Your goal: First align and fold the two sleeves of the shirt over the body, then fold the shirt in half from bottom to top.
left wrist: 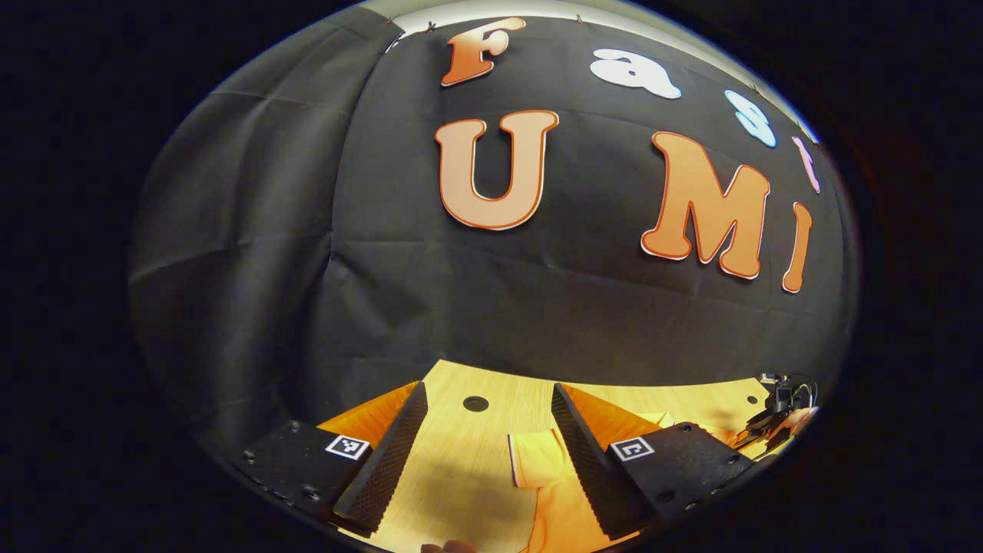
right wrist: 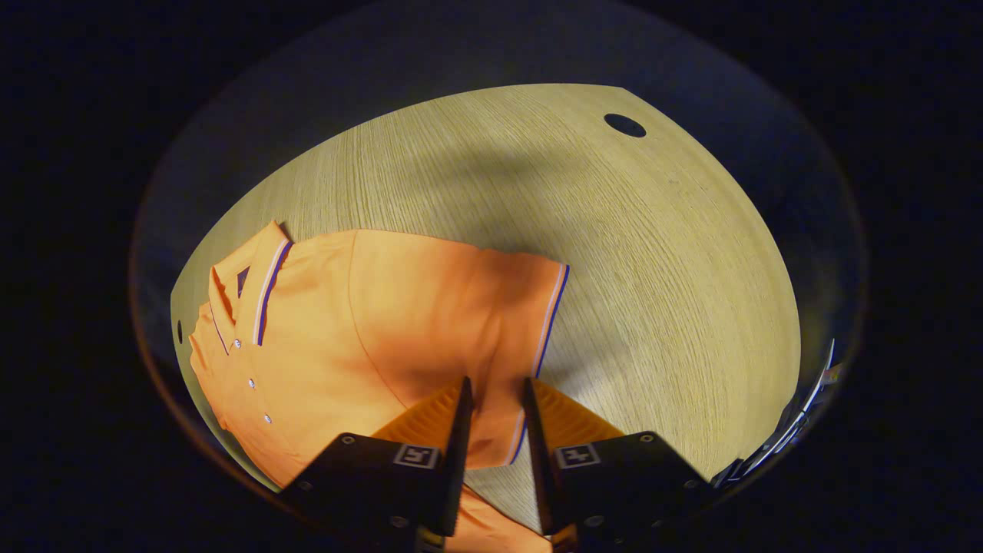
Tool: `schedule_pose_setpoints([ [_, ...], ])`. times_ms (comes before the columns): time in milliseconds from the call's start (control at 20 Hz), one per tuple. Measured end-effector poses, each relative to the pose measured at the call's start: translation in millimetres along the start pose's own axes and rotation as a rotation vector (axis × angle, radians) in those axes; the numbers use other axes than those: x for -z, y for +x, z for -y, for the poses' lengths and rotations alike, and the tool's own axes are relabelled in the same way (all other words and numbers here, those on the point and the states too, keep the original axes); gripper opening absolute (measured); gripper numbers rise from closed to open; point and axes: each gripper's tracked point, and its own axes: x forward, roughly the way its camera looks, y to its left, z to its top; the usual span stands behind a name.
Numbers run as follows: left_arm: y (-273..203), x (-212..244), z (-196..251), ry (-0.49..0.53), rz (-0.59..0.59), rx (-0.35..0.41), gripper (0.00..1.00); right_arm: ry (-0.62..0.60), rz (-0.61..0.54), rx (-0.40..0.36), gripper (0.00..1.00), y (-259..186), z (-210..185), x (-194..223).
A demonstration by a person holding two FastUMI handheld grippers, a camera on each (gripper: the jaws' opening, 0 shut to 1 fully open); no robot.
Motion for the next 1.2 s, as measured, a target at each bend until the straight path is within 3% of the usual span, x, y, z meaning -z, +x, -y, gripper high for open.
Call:
schedule_pose_setpoints([
  [50,-1,2,-2,0.001,-0.007,-0.002,0.98,-0.007,0.004,-0.005,0.19,0,0,1],
  [100,-3,4,-3,0.007,-0.01,-0.006,0.98,-0.006,0.019,-0.028,0.23,1,0,-2],
  [200,-4,-1,-7,0.011,-0.002,-0.013,0.98,0.055,0.02,-0.047,0.01,-1,-3,-2],
  [650,-10,-8,-12,0.028,0.027,-0.008,0.98,0.061,0.092,-0.084,0.0,-19,-12,-10],
  [950,-13,-6,-16,0.022,0.025,0.006,0.98,-0.053,0.198,-0.066,0.0,-55,-32,-37],
  [1200,-15,-11,-27,0.018,0.035,0.011,0.98,-0.164,0.221,-0.083,0.0,-73,-71,-30],
])
